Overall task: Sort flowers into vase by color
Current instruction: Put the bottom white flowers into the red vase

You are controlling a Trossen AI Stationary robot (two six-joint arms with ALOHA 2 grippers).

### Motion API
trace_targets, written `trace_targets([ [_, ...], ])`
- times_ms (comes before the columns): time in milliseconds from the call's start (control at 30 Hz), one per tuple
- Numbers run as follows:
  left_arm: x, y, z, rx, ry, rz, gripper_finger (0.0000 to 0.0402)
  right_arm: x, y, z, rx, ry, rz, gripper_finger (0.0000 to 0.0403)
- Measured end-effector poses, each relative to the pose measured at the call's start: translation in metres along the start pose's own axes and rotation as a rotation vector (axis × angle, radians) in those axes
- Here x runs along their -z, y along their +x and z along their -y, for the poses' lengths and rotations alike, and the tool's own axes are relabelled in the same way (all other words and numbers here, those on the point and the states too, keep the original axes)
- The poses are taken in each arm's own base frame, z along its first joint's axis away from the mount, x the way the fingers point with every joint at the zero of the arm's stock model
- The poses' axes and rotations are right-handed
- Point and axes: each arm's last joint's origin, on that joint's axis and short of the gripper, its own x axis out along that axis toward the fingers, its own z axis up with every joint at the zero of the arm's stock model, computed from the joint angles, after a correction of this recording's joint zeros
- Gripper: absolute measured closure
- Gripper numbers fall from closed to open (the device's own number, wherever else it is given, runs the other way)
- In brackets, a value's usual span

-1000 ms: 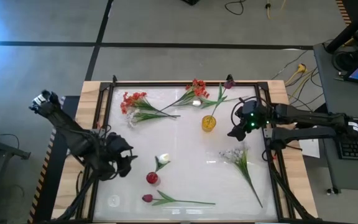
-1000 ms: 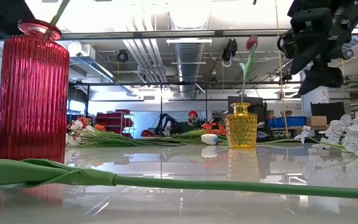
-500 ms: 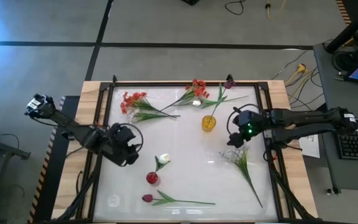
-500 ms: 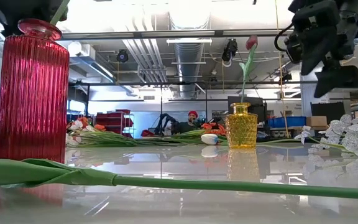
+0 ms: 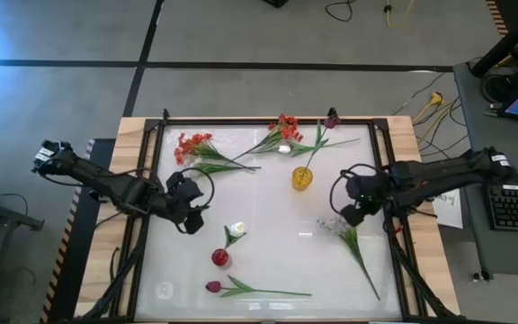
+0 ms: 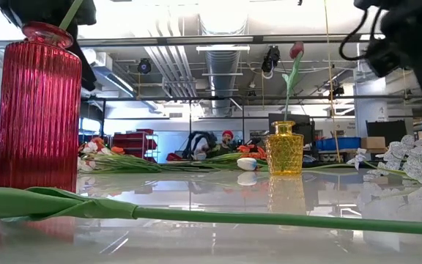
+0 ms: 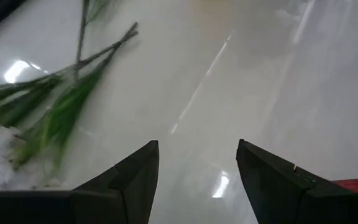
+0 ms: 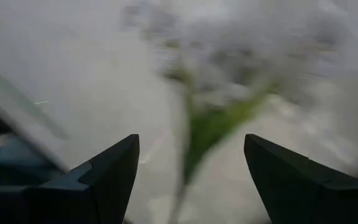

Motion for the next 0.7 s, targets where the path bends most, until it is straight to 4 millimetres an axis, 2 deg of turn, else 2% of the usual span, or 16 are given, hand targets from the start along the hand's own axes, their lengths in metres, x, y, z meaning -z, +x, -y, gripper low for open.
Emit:
trace_targets([
  [100, -0.001, 0.000, -0.002, -0.050, 0.033, 0.041, 0.0200, 0.005, -0.002, 0.004, 0.085, 0.025, 0.014, 0.0122],
  [500, 0.001, -0.001, -0.006, -0.107, 0.059, 0.014, 0.0201, 0.005, 0.003, 0.001, 0.123, 0.027, 0.027, 0.0122],
  [700, 0.005, -0.010, -0.016, -0.099, 0.090, 0.008, 0.0222, 0.004, 0.005, -0.001, 0.116, 0.016, 0.034, 0.0122],
])
